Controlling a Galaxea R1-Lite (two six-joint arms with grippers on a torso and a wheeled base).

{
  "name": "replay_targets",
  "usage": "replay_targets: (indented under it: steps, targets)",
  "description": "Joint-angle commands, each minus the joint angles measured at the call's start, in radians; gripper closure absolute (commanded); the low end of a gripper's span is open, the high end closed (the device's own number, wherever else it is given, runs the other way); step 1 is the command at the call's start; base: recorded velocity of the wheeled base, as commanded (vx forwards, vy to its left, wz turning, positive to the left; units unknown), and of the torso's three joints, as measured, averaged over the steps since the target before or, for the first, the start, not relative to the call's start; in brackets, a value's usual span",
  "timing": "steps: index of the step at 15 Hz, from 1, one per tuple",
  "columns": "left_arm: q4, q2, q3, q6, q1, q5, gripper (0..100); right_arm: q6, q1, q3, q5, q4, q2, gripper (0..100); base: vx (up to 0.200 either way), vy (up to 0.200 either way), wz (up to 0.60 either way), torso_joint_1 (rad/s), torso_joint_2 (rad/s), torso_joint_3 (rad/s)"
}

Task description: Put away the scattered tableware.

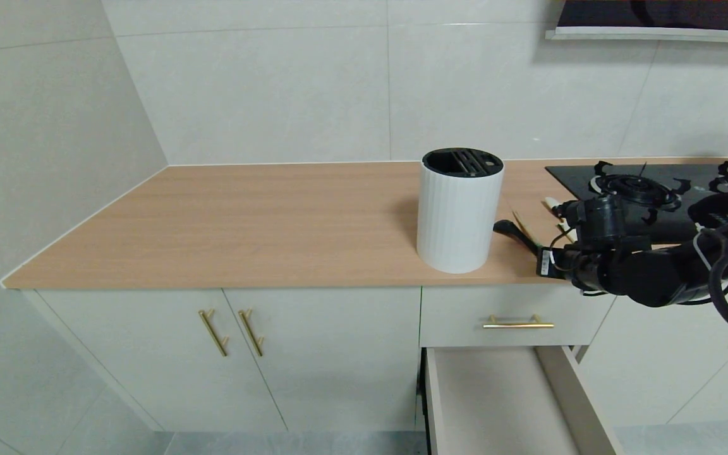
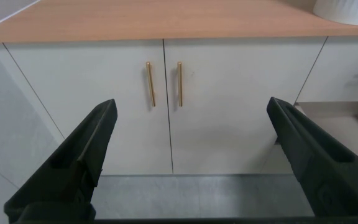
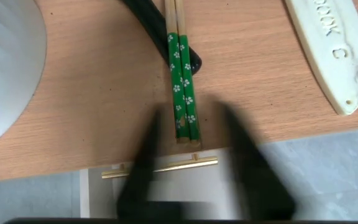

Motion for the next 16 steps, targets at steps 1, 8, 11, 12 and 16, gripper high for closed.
replay_targets:
  steps: [1, 8, 11, 12, 16]
  targets:
    - [0.0, 0.0, 0.0, 0.0, 0.0, 0.0, 0, 0.0, 0.001, 0.0, 0.001, 0.0, 0.001, 100, 0.0, 0.0, 0.0, 0.0, 0.0, 0.0]
    - [0.0, 0.0, 0.0, 0.0, 0.0, 0.0, 0, 0.0, -0.001, 0.009, 0.001, 0.009, -0.055, 100, 0.0, 0.0, 0.0, 0.0, 0.0, 0.0]
    - [0.0, 0.0, 0.0, -0.001, 0.0, 0.0, 0, -0.002, -0.002, 0.032, 0.005, 0.034, -0.128, 100, 0.0, 0.0, 0.0, 0.0, 0.0, 0.0]
    - [0.0, 0.0, 0.0, -0.001, 0.0, 0.0, 0, -0.002, -0.001, 0.032, 0.016, 0.157, -0.224, 100, 0.0, 0.0, 0.0, 0.0, 0.0, 0.0]
    - [0.0, 0.0, 0.0, -0.001, 0.0, 0.0, 0, -0.009, -0.002, 0.04, 0.137, 0.404, -0.471, 100, 0.0, 0.0, 0.0, 0.0, 0.0, 0.0]
